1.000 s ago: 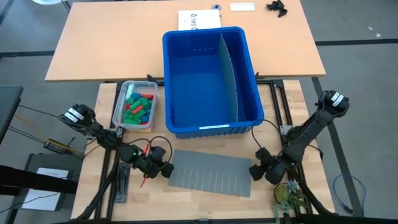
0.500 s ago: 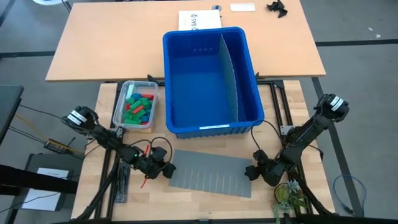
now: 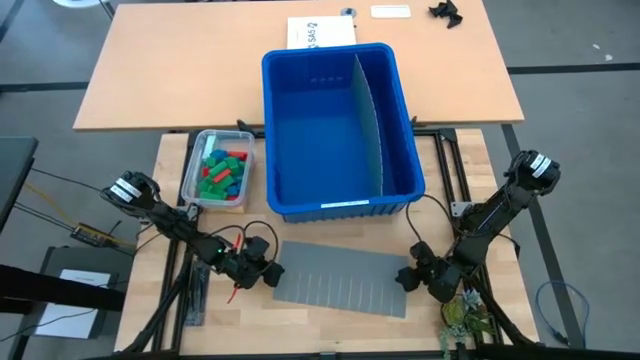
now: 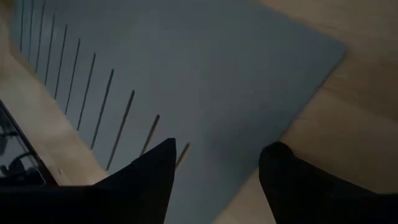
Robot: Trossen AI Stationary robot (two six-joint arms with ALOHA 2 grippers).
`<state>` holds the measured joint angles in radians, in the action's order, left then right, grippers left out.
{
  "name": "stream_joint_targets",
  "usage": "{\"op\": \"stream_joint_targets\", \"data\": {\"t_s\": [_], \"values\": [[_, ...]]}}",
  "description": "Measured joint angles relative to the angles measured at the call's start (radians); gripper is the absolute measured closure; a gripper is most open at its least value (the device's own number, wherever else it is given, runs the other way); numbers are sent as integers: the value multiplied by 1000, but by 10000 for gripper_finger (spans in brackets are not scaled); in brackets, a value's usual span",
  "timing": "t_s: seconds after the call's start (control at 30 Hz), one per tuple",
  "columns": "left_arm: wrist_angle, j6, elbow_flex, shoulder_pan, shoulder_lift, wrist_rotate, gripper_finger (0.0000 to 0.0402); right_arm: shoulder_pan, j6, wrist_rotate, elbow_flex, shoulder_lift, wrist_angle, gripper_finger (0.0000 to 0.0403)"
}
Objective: Sort blocks
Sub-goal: Assemble the blue bin using bin divider
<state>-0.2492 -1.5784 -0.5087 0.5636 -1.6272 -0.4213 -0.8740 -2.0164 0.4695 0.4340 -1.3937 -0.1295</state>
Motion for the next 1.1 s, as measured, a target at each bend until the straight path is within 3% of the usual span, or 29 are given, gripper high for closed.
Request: {"op": "stream_joint_targets", "data": {"t_s": [0.57,0.8,1.1], "values": [[-12,21,0,59,-7,-82,241,-161,-8,312,-7,-7,60,176],[-13,28,0,67,-7,-93,241,-166,21,312,-5,-5,82,176],[-9,26,0,69,-7,-118,241,-168,176,294,-1,0,189,176]]}}
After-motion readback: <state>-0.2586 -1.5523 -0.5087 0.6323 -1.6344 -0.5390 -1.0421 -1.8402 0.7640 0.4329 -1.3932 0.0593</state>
